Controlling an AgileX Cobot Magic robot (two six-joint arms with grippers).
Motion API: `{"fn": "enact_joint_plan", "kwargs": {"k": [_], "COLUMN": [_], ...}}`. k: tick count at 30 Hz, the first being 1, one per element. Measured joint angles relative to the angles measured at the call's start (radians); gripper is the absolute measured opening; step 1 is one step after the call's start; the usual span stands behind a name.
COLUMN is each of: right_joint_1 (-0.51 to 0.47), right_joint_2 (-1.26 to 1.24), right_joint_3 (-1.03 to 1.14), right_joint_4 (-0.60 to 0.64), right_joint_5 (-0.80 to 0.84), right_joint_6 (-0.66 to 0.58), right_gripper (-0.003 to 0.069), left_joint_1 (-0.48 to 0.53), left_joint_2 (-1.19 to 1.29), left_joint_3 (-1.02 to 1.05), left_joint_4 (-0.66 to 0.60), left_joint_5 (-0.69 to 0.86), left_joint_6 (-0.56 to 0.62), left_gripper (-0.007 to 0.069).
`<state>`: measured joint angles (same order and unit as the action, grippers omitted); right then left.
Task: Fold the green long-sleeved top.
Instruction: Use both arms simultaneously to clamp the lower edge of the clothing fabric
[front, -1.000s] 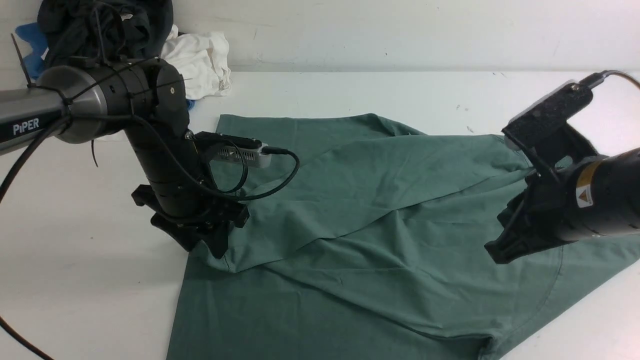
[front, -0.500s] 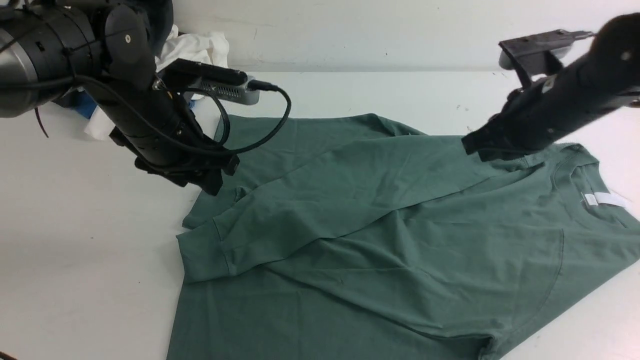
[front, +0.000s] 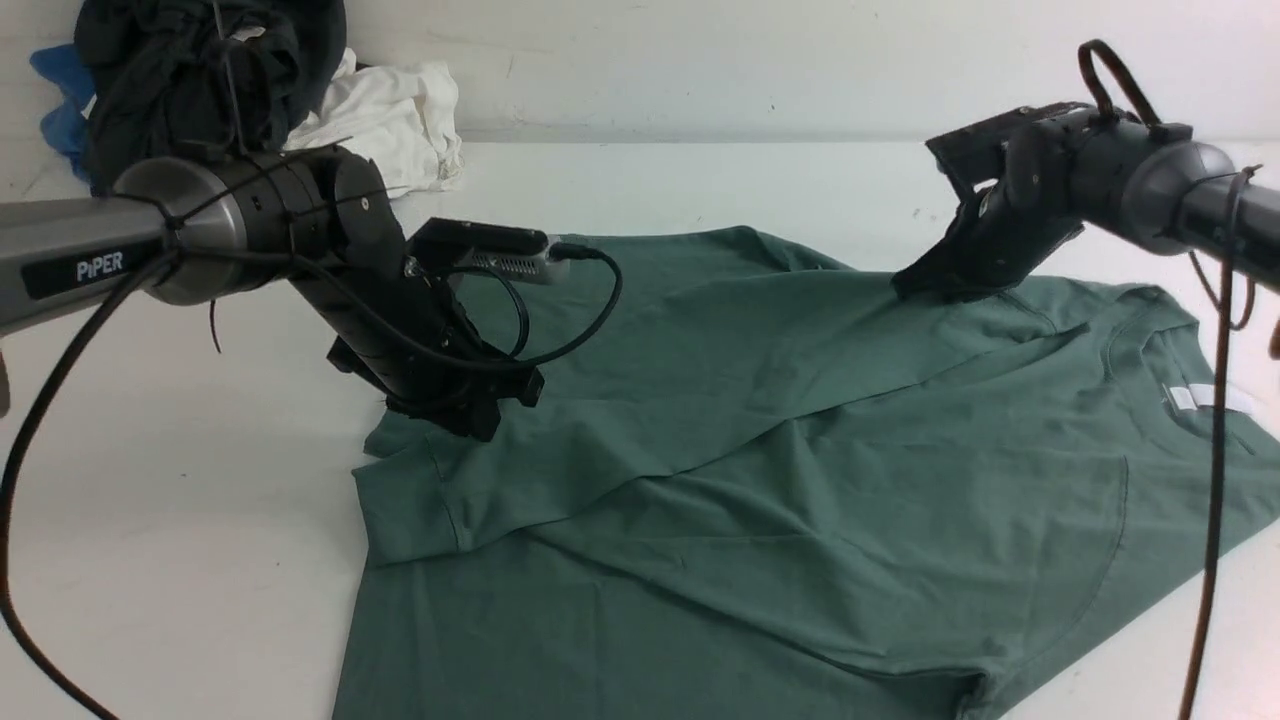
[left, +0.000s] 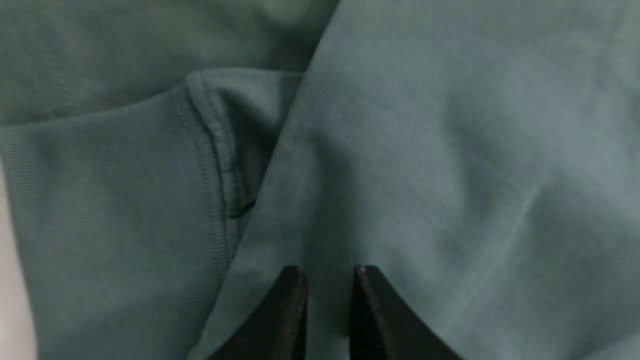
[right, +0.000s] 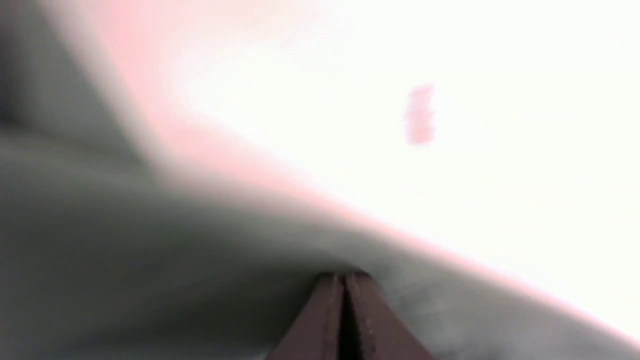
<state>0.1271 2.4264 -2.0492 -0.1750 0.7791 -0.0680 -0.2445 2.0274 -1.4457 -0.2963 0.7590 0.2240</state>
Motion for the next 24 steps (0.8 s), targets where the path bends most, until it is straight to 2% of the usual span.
{"fn": "enact_joint_plan", "kwargs": {"k": [2, 6, 11, 14, 16, 17, 19, 20, 24], "right_joint_1": [-0.029, -0.053, -0.056, -0.056, -0.056, -0.056, -0.054, -0.054, -0.052], "right_joint_2": [0.029, 0.033, -0.060, -0.199, -0.281, -0.304, -0.372, -0.372, -0.449], "right_joint_3": [-0.054, -0.109, -0.170, -0.181, -0.183, -0.184, -0.188, -0.188, -0.153], "right_joint_4": [-0.038, -0.033, 0.096, 0.261, 0.372, 0.394, 0.519, 0.519, 0.617], "right_joint_5": [0.013, 0.081, 0.255, 0.374, 0.424, 0.433, 0.464, 0.465, 0.475], "right_joint_6": [0.106, 0.122, -0.047, -0.198, -0.273, -0.289, -0.374, -0.381, -0.464], "right_gripper": [-0.0007, -0.0007, -0.0007, -0.0007, -0.0007, -0.0007, -0.0007, -0.0007, -0.0007], "left_joint_1": [0.000, 0.000, -0.014, -0.094, -0.173, -0.182, -0.297, -0.305, -0.438], "left_joint_2": [0.008, 0.000, -0.119, -0.256, -0.308, -0.315, -0.342, -0.342, -0.352], "left_joint_3": [0.000, 0.000, 0.000, 0.027, 0.088, 0.097, 0.222, 0.233, 0.437], "left_joint_4": [0.003, 0.011, 0.031, 0.048, 0.080, 0.085, 0.161, 0.167, 0.296], "left_joint_5": [-0.001, 0.002, 0.149, 0.302, 0.354, 0.358, 0.387, 0.387, 0.369], "left_joint_6": [0.002, 0.017, 0.074, 0.075, 0.073, 0.073, 0.073, 0.073, 0.076], "left_gripper": [0.0111, 0.0108, 0.0108, 0.0108, 0.0112, 0.0113, 0.0142, 0.0146, 0.0288]}}
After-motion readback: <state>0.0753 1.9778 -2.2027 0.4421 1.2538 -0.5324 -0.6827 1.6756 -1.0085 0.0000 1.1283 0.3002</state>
